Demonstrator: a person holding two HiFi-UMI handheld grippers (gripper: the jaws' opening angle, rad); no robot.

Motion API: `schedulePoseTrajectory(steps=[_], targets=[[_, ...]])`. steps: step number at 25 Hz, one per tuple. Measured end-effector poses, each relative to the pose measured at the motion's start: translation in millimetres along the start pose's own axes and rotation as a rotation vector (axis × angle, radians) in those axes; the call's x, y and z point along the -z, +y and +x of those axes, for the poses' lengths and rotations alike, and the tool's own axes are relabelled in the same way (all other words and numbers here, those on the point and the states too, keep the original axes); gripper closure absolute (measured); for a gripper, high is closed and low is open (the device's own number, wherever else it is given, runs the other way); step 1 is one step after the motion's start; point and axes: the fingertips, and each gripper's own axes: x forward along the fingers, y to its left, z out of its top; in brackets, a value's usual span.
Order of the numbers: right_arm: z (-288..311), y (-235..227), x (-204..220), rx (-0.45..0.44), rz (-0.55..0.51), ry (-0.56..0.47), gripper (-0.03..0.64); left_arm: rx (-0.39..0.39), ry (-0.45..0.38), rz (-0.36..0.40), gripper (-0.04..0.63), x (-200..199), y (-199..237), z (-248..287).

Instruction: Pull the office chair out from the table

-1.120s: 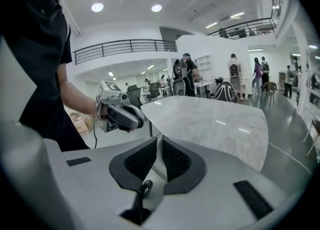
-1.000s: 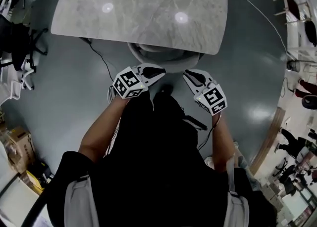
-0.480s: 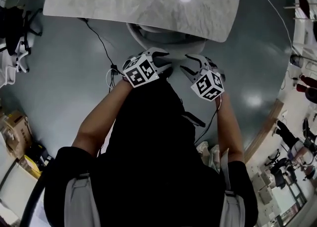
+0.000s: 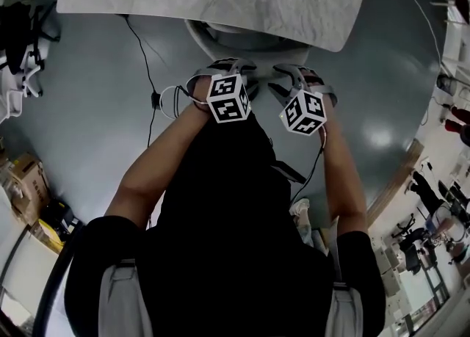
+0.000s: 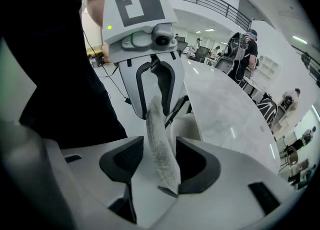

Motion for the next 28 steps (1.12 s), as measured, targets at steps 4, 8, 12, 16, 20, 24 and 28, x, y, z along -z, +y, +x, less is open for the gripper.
schedulePoseTrajectory(steps=[4, 8, 12, 16, 20, 24, 28], targets=[[11.9, -0.7, 4.0, -0.008, -0.077, 0.046, 0.420, -0.025, 0.084, 0.067, 0.443, 12.0, 1.2, 13.3], [20.2, -3.7, 3.5, -0.020, -0.101, 0.062, 0.420, -0.038, 0.111, 0.089, 0.442, 17.2, 2.8, 20.7], [29.9, -6.1, 12.8, -0.001, -0.137, 0.087, 0.420, -0.053, 0.119, 0.087, 0.442, 20.1, 4.3, 29.8], [32.3, -4.9, 12.8, -0.003, -0.139, 0.083, 0.428, -0.060, 0.125, 0.105, 0.443, 19.6, 6.6, 32.2], [33.9, -3.5, 13.3, 0.001, -0.130, 0.079, 0.466, -0.061, 0.129, 0.106, 0.445, 20.7, 6.2, 33.7], [34.3, -4.7, 12.5, 0.005, -0.126, 0.082, 0.476, -0.064, 0.141, 0.126, 0.456, 21.7, 6.9, 34.1], [36.2, -3.2, 13.8, -0.010, -0.111, 0.088, 0.491, -0.042, 0.125, 0.085, 0.472, 22.9, 6.2, 35.7]])
